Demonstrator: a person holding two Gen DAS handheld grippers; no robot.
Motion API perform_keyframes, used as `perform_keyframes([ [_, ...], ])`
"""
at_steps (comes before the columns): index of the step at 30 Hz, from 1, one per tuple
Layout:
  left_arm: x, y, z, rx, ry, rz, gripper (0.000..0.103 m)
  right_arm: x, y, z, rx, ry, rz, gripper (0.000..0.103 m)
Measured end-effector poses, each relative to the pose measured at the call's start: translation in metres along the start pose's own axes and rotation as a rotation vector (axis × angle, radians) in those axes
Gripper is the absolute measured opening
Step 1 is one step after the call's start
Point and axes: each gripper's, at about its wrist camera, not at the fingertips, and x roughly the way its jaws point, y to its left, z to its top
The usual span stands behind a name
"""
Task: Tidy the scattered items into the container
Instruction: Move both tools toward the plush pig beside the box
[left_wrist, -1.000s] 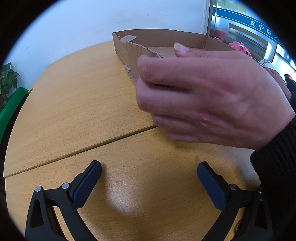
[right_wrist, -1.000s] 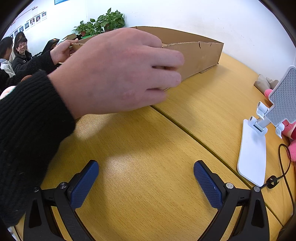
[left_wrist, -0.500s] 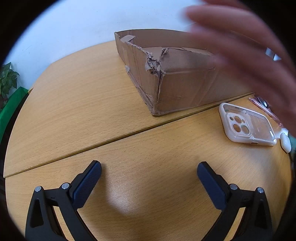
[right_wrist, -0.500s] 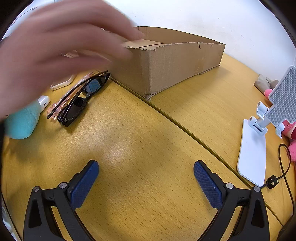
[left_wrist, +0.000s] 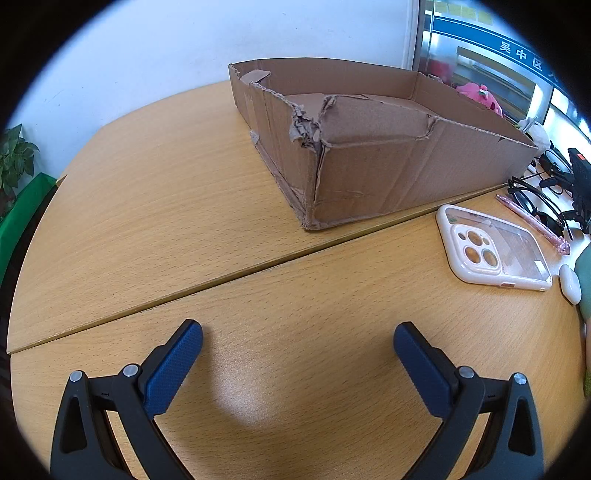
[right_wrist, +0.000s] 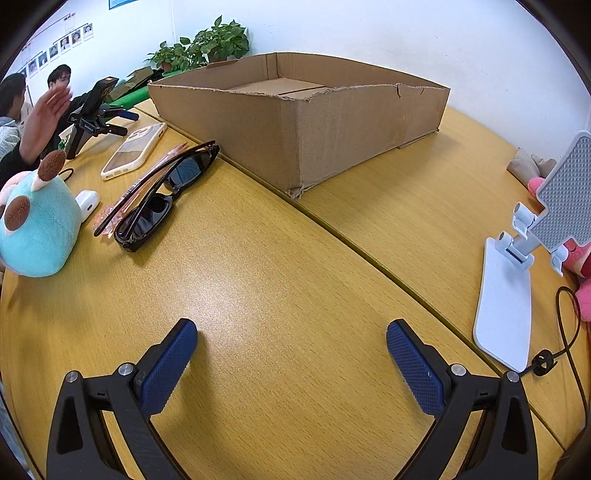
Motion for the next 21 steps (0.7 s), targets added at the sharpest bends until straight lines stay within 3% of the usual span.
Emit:
perform_keyframes([
  [21,-0.0011,-0.0035,-0.0049,-0.020,0.000,0.024,0.103,0.0000,-0.0001,-0.0002,0.002,-0.001,-0.002,0.103],
])
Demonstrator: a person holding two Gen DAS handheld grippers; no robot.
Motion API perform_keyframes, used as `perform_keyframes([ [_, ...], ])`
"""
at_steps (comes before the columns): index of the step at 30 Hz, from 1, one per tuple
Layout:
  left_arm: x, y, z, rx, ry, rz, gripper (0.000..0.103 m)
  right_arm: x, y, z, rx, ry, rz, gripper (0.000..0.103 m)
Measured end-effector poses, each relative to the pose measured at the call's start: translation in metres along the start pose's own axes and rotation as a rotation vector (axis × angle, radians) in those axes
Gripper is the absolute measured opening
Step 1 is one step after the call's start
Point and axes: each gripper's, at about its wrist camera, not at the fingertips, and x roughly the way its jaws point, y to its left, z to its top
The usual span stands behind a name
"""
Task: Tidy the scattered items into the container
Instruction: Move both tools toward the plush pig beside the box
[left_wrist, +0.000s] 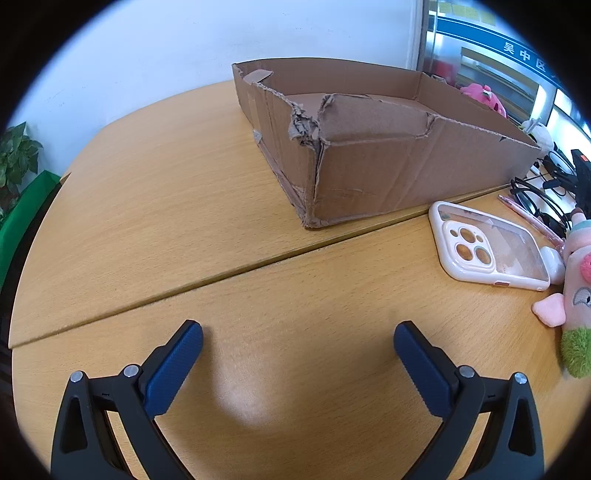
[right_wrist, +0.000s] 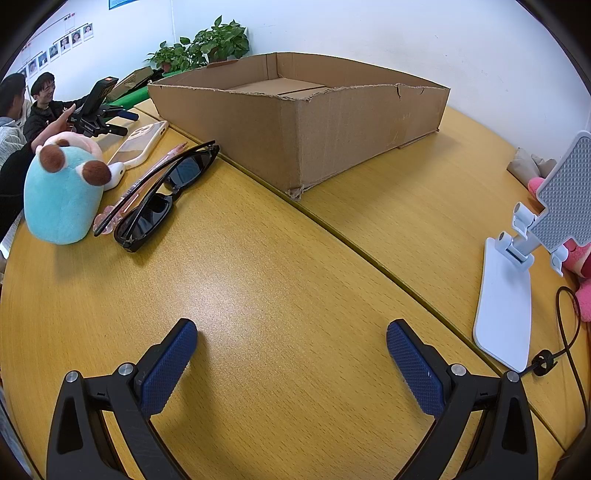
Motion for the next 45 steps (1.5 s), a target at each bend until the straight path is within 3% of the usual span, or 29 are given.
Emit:
perform_keyframes([
  [5,-0.009,-0.019,-0.009,-0.005,0.000,0.002,0.103,0.000,0.000,0.000,0.001,0.000,0.000,0.103],
  [8,-0.015,-0.029,-0.015,-0.070,0.001,0.046,0.103,0.001,0.000,0.001,0.010,0.000,-0.009,0.103],
  [16,-0.021,-0.050,-0.021,-0.152,0.000,0.102,0.103,0.007,0.023,0.014,0.279,0.006,-0.209,0.103],
  [24,-0.021,-0.050,-0.015,-0.169,0.004,0.109,0.103,0.005,0.039,0.012,0.332,0.007,-0.248,0.103],
  [26,-0.021,-0.052,-0.007,-0.163,0.013,0.095,0.103,0.008,0.038,0.012,0.340,0.007,-0.252,0.103],
  [31,-0.041,-0.052,0.037,-0.127,-0.107,0.057,0.103,0.008,0.039,0.012,0.346,0.008,-0.253,0.103],
  [36,-0.049,-0.025,0.083,-0.185,-0.192,-0.100,0.103,0.008,0.039,0.013,0.351,0.008,-0.254,0.103],
  [38,-0.045,-0.024,0.098,-0.190,-0.173,-0.110,0.103,0.008,0.039,0.013,0.351,0.007,-0.254,0.103],
  [41,-0.024,-0.032,0.119,-0.117,-0.093,-0.090,0.103,0.008,0.039,0.013,0.351,0.007,-0.254,0.103],
  [43,-0.004,-0.030,0.126,-0.138,-0.018,-0.044,0.102,0.008,0.039,0.013,0.352,0.007,-0.254,0.103],
  [45,0.004,-0.024,0.126,-0.192,0.010,-0.064,0.102,0.008,0.038,0.013,0.352,0.007,-0.255,0.103],
])
